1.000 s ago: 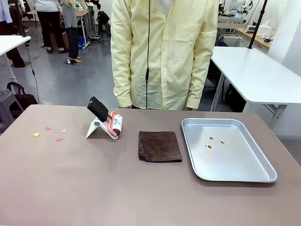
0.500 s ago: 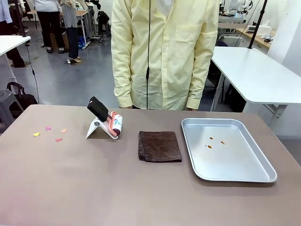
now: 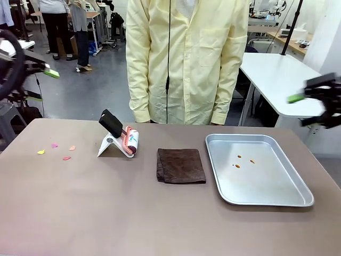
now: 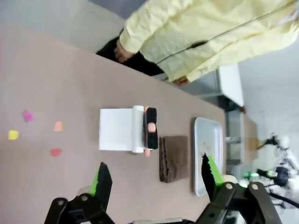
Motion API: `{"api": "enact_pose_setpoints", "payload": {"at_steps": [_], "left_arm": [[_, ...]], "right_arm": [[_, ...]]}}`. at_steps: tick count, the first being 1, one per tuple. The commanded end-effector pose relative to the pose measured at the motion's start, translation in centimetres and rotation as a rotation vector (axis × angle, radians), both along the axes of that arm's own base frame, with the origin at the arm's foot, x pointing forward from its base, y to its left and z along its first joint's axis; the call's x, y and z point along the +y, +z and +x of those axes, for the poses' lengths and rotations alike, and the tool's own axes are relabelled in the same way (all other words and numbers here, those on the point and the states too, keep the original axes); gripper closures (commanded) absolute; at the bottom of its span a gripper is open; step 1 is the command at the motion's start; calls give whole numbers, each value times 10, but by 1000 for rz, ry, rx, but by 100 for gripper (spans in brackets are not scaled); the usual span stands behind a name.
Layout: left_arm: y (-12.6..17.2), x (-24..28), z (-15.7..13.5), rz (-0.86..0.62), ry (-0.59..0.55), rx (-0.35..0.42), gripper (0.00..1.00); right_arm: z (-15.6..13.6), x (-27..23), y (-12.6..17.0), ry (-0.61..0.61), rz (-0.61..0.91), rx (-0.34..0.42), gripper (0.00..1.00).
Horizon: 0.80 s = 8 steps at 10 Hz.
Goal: Clean the surface of the table.
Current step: Hold the Lint Roller with your left hand and the towel with your right hand.
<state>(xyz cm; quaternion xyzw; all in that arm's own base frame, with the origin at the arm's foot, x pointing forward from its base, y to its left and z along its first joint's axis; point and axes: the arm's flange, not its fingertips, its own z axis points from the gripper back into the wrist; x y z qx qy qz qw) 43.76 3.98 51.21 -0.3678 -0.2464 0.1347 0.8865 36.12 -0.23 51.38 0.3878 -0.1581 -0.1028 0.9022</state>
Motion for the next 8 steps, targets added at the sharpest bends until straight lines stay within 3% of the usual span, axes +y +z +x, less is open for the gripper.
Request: {"api": "enact_pose_setpoints", "payload": {"at_steps": [1,4,5,7,8], "left_arm": [[-8,-30,21,99,-15,49,0],[-41,-100,39,198,-76,114,0],[-52,-115,44,245,-58,123,0],[-70,-124,53,220,-125,190,0],[-75,-122,55,202,-150,214,0]], "right_arm": [[31,73,-12,22,42,112,0],[40,189,-51,16,-14,191,0],[37,214,-70,83,-60,173,0],[35,241,-113,213,-150,193,0],[35,243,-127,260,-207,160,0]]}}
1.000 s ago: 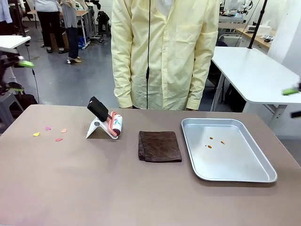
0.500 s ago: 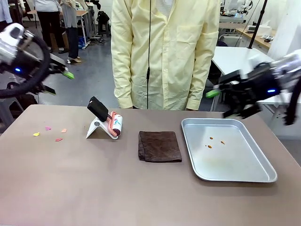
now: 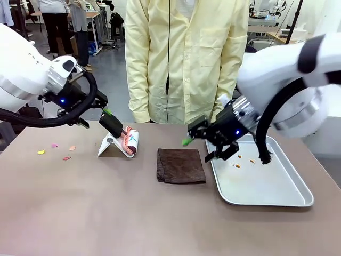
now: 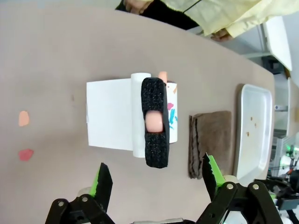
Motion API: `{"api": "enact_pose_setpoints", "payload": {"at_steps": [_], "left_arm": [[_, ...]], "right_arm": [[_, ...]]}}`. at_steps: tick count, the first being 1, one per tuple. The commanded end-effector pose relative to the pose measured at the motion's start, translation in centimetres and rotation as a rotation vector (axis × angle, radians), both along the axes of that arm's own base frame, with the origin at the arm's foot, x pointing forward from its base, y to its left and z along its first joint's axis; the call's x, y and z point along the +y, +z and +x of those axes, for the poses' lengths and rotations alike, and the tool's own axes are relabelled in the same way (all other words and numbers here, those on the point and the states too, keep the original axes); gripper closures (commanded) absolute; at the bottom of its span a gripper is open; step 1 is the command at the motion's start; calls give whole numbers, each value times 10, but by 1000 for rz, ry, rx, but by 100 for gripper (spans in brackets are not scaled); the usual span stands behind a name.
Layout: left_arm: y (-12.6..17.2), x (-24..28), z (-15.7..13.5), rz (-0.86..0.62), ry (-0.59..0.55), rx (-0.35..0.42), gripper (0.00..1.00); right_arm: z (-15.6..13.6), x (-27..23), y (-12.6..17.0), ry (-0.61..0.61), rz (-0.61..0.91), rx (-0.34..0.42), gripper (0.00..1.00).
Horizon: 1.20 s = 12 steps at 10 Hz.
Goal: Clean the surface of the table.
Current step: Hold the Lint Roller with your left hand and the towel with your right hand.
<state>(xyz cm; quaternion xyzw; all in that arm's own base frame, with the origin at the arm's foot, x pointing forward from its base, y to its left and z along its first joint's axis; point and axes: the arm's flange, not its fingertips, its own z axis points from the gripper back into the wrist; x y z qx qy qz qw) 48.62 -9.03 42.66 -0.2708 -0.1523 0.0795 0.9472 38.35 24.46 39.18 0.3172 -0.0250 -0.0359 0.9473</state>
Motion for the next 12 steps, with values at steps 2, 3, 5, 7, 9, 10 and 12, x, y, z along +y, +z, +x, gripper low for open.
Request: {"api": "enact_pose_setpoints", "payload": {"at_steps": [2,3,5,7,9,10,12], "left_arm": [[8,9,6,-47,-40,52,0],[8,8,6,-42,-22,60,0],[-1,6,3,-24,-14,39,0],[-1,6,3,-24,-14,39,0],[0,7,4,-32,-18,47,0],[7,7,6,-43,-49,15,0],[8,2,20,-27,-46,12,0]], "right_arm": [[19,-16,-8,71,-86,19,0],[2,0,-14,56,-35,2,0],[2,0,-14,56,-35,2,0],[2,0,-14,56,-35,2,0],[13,10,-14,108,-129,-40,0],[28,25,-16,194,-169,-31,0],[55,40,-25,146,-275,-8,0]]}}
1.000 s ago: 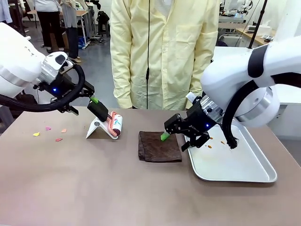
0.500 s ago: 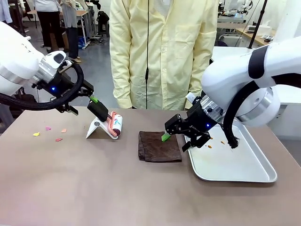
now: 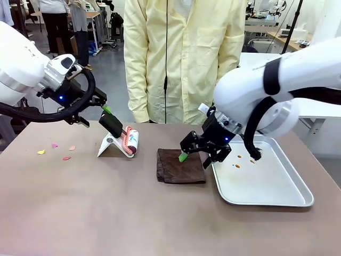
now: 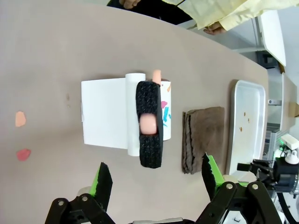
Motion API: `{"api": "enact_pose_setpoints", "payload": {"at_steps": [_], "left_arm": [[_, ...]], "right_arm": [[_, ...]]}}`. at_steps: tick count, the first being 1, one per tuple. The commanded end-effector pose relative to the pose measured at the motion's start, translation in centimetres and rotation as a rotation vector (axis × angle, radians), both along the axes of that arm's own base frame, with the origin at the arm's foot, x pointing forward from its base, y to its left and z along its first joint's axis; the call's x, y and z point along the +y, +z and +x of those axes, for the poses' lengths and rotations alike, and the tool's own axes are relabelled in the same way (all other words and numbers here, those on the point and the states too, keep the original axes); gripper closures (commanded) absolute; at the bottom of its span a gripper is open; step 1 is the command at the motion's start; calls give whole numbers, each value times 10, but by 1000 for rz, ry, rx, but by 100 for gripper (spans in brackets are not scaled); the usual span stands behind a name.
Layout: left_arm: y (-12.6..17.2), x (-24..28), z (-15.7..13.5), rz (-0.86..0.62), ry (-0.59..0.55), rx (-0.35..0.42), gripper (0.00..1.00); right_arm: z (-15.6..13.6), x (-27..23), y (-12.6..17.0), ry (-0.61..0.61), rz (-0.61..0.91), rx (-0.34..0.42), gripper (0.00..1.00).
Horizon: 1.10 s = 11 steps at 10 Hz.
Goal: Clean the surface of the table.
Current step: Hold the Lint Roller with your left hand and the towel with your right hand.
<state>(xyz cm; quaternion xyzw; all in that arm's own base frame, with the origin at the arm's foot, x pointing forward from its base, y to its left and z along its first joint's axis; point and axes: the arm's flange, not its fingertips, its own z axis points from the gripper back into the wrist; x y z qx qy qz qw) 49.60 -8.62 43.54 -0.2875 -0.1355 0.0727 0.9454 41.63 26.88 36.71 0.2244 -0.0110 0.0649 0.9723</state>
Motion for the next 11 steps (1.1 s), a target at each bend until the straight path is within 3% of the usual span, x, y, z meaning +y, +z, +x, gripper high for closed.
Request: {"api": "enact_pose_setpoints", "payload": {"at_steps": [1,5,6,8,11], "left_arm": [[-4,-5,20,3,-13,-5,0],[-7,5,50,30,-34,-22,0],[-11,9,54,39,-65,7,0],[-17,11,60,22,-103,18,0],[-24,9,64,-12,-158,25,0]], "right_arm": [[30,24,-9,-3,-71,-6,0],[58,43,-27,-30,-189,-11,0],[64,47,-31,-79,-216,44,0],[72,51,-39,-129,-260,70,0],[82,52,-54,-193,-353,61,0]]}}
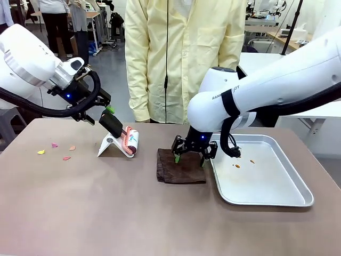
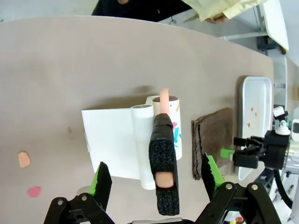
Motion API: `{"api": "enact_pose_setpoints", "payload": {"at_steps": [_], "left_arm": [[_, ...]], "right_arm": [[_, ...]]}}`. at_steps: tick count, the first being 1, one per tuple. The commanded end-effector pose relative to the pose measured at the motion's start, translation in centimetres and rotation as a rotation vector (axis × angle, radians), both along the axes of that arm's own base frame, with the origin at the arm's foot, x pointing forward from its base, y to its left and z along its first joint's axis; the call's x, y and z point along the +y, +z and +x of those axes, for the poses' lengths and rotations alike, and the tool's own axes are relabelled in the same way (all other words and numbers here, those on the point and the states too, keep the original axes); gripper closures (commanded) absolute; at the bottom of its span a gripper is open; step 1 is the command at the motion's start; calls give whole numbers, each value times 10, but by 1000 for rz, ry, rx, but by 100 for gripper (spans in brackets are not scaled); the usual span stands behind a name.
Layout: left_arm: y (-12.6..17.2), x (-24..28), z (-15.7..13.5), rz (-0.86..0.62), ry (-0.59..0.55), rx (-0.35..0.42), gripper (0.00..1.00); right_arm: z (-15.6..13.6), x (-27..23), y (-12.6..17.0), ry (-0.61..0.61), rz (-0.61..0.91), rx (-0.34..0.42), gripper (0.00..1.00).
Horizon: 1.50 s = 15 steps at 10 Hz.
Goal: Clean the surface of the table.
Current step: Hold the Lint Roller with your left hand and the towel with your right hand.
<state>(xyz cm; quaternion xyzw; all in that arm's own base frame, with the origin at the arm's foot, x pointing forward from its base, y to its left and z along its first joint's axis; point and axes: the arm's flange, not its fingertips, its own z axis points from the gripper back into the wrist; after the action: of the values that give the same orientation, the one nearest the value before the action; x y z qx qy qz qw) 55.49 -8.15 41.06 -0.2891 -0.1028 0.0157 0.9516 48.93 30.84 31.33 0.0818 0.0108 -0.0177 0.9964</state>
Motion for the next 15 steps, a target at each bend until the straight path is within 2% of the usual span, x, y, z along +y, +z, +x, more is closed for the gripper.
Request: {"api": "enact_pose_setpoints", "payload": {"at_steps": [1,2,6,7,8,9,10,11,12,13,14,15], "left_arm": [[-1,4,6,-9,-28,0,0],[-3,4,7,-16,-38,4,0],[-7,0,10,-20,-52,7,0],[-6,0,10,-28,-48,-5,59],[-5,0,10,-34,-42,-12,58],[-5,0,9,-36,-40,-18,100],[-5,1,8,-46,-39,-25,100],[-8,-1,9,-59,-32,-18,100],[-10,-3,10,-70,-39,-23,85],[-10,-5,10,-73,-49,-23,95],[-11,-5,11,-61,-50,-24,100],[-11,-7,11,-65,-56,-23,100]], "right_arm": [[10,12,-4,-56,-96,0,0],[12,12,-8,-77,-134,-9,0],[13,11,-16,-53,-108,-5,0],[12,12,-15,-52,-96,-7,0],[11,13,-16,-36,-66,10,60],[9,14,-16,-27,-50,12,60],[8,15,-16,-26,-51,12,100],[8,15,-16,-20,-46,14,66],[7,17,-16,-17,-40,13,100],[7,16,-16,-26,-41,14,100],[6,15,-17,-36,-31,17,100],[5,13,-17,-41,-28,19,100]]}}
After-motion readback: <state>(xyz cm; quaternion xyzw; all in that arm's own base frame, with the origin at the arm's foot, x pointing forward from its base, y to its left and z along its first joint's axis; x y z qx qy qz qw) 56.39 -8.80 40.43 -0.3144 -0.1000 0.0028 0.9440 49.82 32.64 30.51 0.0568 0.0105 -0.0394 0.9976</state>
